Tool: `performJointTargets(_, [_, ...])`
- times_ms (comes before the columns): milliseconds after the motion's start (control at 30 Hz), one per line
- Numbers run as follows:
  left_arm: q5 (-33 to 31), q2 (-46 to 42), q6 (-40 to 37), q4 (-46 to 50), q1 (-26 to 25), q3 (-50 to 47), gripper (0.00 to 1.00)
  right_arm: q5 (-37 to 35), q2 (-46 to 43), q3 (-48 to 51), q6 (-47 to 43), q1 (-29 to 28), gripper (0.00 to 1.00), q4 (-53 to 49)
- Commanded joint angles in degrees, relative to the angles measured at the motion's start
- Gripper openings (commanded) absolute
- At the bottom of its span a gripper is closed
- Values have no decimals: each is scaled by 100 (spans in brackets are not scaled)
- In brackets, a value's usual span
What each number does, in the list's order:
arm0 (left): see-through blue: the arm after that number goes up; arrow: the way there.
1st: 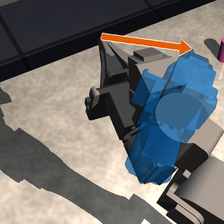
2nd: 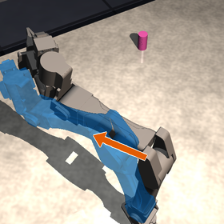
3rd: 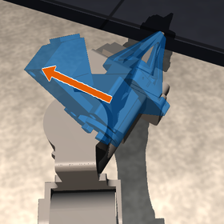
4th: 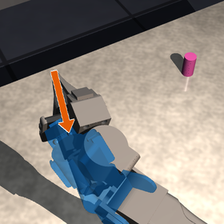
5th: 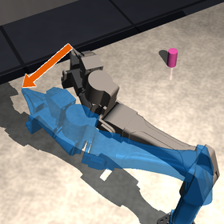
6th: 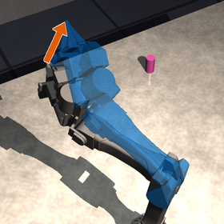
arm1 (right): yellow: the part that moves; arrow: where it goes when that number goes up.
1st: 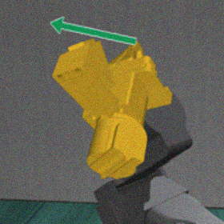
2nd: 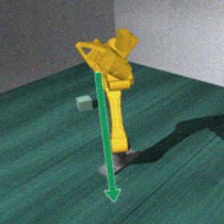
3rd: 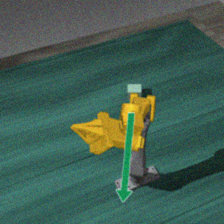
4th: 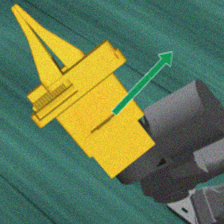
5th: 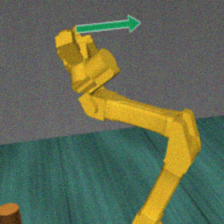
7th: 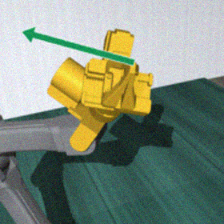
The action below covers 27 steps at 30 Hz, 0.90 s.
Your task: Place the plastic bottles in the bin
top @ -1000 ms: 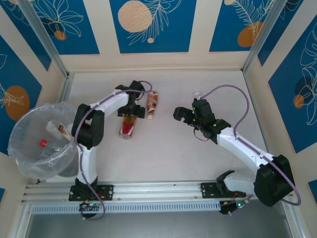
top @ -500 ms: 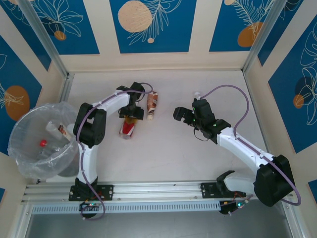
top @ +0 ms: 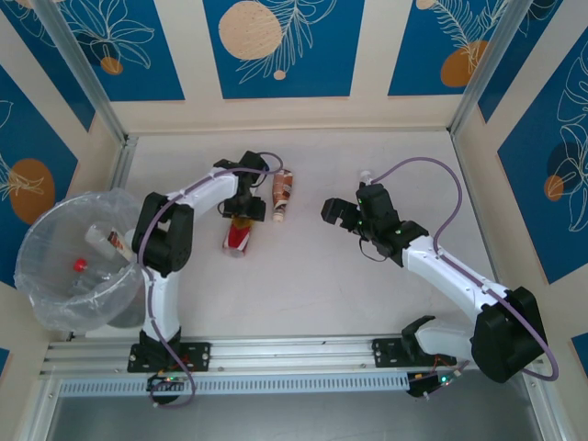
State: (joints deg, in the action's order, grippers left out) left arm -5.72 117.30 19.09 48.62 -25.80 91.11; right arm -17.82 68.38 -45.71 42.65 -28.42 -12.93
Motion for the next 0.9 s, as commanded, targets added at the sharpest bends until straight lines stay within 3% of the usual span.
performJointTargets(0, [205,-495,-21,-166,61,-67,63,6,32,-25,96,30,100,-7])
performJointTargets(867, [725,-2294,121,-263,59,-94,60,304,411,-192,35,30,100,192])
